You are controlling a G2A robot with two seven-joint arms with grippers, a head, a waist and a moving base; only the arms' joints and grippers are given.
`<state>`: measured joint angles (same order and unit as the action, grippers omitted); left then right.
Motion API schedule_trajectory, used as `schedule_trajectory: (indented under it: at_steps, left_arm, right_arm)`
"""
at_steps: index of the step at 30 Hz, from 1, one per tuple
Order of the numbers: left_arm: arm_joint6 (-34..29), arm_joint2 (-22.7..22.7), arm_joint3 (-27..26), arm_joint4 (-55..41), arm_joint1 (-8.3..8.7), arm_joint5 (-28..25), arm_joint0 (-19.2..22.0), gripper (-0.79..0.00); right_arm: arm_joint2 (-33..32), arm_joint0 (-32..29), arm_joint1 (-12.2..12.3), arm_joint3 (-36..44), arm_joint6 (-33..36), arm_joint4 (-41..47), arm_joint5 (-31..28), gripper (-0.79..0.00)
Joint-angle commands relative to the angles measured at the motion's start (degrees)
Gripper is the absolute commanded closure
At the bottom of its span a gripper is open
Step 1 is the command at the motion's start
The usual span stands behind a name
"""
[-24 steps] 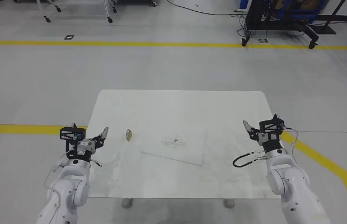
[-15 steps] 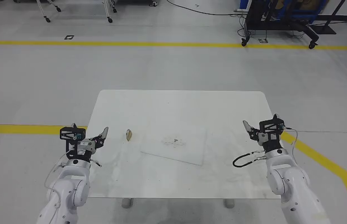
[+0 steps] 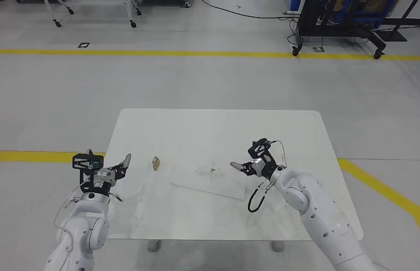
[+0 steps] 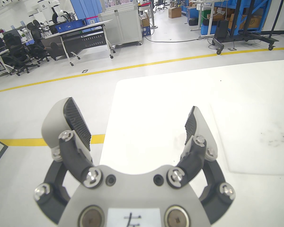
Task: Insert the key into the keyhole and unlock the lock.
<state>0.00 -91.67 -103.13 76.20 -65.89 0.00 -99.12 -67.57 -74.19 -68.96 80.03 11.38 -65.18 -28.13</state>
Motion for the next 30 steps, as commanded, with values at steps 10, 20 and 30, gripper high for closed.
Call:
schedule_trajectory:
  at_steps: [10,20,30]
  left_arm:
    - [0.0,0.0,0.0,0.0,0.00,0.0,0.0,-0.785]
    - [0.0,0.0,0.0,0.0,0.00,0.0,0.0,-0.785]
    - [0.0,0.0,0.0,0.0,0.00,0.0,0.0,-0.785]
  right_arm:
    - [12.2,12.6,-3.2,-15.4,4.1,3.6,-9.6,-0.785]
    - [19.3,17.7,-5.3,-20.2,-2.6,-6.6,-7.8,-0.299]
    - [21.3,18.8,-6.0,-22.5,-6.0,-10.1,-7.0,0.000]
